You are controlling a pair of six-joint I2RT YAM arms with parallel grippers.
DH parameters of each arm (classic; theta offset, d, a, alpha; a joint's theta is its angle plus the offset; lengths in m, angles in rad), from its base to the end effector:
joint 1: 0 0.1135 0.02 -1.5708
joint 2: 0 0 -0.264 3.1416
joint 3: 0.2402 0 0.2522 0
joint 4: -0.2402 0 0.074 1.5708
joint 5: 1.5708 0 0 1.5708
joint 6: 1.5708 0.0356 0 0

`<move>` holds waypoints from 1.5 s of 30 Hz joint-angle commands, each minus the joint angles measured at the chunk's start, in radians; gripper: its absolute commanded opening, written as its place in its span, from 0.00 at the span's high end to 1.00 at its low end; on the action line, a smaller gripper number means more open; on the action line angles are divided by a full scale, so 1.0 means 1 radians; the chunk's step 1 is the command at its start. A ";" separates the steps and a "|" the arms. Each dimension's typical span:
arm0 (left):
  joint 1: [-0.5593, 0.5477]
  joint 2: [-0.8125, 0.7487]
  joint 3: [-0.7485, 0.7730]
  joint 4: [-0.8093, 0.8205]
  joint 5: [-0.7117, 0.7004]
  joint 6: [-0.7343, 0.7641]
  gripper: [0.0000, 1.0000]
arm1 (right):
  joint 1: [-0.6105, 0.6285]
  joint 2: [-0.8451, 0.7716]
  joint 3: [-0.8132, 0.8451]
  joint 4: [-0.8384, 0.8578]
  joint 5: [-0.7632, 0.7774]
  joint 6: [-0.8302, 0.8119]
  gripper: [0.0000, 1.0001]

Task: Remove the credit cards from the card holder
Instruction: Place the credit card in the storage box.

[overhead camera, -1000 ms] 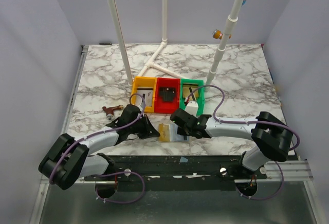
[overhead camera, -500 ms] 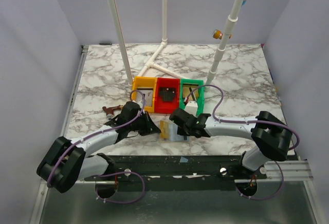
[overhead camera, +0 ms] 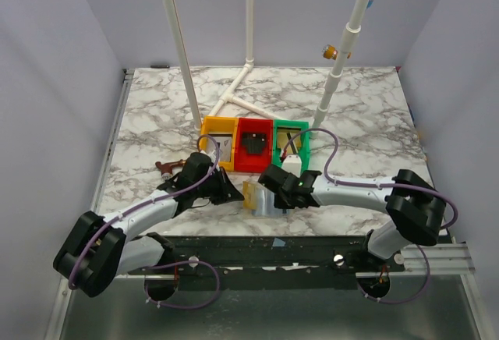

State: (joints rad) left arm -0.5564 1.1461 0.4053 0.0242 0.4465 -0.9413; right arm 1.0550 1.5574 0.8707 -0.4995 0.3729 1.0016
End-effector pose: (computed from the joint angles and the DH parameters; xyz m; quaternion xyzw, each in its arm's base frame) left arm 0.1723 -0.1253 0.1633 -0.0797 0.8887 -0.4226 0.1587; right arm 0.1514 0.2408 0.1692 0.0097 0.9652 0.0669 0.2528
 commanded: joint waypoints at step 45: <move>0.034 -0.095 0.201 0.174 0.254 -0.180 1.00 | -0.432 -0.467 -0.195 0.639 -0.779 -0.094 0.05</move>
State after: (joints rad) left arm -0.5388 1.0714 0.5823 0.0856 0.6224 -1.0458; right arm 0.6399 1.1114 0.6975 0.0261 -0.2970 0.8680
